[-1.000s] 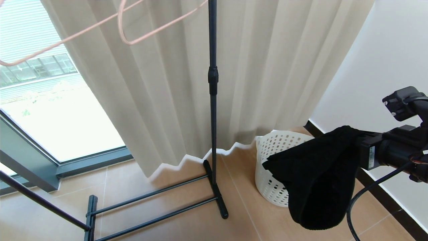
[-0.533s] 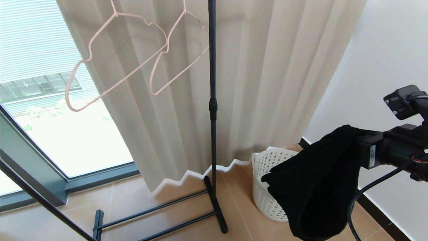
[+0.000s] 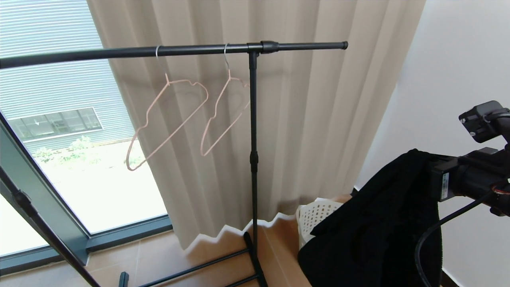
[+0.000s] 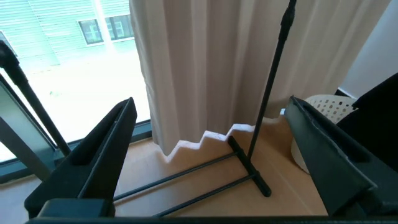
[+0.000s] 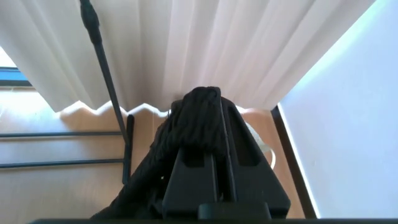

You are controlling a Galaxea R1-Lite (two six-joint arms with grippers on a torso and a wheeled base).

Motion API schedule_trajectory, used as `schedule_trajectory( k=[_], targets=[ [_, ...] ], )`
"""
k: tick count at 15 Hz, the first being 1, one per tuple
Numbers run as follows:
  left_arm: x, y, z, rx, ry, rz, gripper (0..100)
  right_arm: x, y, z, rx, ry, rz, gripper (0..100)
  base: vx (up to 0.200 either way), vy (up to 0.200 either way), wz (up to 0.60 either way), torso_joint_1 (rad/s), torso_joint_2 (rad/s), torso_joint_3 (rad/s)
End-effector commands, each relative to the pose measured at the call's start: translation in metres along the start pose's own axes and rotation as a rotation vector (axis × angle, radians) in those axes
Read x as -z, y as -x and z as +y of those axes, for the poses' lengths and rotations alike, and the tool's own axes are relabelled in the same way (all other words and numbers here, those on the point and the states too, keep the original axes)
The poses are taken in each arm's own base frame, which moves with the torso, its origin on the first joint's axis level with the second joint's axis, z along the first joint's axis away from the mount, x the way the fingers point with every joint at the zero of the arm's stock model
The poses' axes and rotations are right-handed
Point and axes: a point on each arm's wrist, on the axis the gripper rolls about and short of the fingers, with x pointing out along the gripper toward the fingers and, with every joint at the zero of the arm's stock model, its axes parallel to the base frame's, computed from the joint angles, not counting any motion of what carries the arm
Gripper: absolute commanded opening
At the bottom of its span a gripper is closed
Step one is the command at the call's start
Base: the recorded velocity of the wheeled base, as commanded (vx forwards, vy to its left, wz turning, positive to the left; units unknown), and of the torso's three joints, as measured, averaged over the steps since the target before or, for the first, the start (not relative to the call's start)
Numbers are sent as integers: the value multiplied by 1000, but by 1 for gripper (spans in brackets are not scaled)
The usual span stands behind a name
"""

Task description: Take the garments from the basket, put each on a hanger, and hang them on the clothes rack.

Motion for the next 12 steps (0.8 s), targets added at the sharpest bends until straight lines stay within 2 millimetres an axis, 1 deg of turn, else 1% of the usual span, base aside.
schedule_trajectory(
  k=[1,4,9,12],
  targets=[
    [0,0,0,0,0,1,100,0,0,0,0,0,1,0,0,0,0,207,-554,-139],
    [0,0,0,0,0,1,100,0,1,0,0,0,-1,0,0,0,0,227,-551,-152],
    [0,0,0,0,1,1,100,1,1,0,0,3,1,0,0,0,0,247,-581,-307],
    [0,0,0,0,0,1,100,1,1,0,2,3,-1,0,0,0,0,191,-426,-294]
  ],
)
